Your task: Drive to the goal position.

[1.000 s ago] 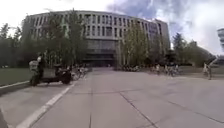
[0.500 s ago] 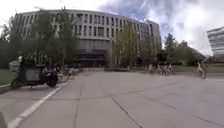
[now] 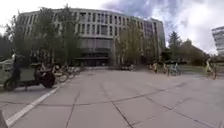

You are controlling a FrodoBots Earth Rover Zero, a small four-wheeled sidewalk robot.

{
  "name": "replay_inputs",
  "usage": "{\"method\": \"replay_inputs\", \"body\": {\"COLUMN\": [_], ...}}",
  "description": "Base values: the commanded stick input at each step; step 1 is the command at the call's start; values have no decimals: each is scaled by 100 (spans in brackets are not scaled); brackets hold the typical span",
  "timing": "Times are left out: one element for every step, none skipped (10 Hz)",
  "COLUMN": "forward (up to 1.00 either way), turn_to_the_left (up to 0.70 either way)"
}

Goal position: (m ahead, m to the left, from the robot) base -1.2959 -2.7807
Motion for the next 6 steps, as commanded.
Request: {"method": "replay_inputs", "body": {"forward": [70, 70, 70, 70, 70, 70], "turn_to_the_left": [8, 0, 0, 0, 0, 0]}}
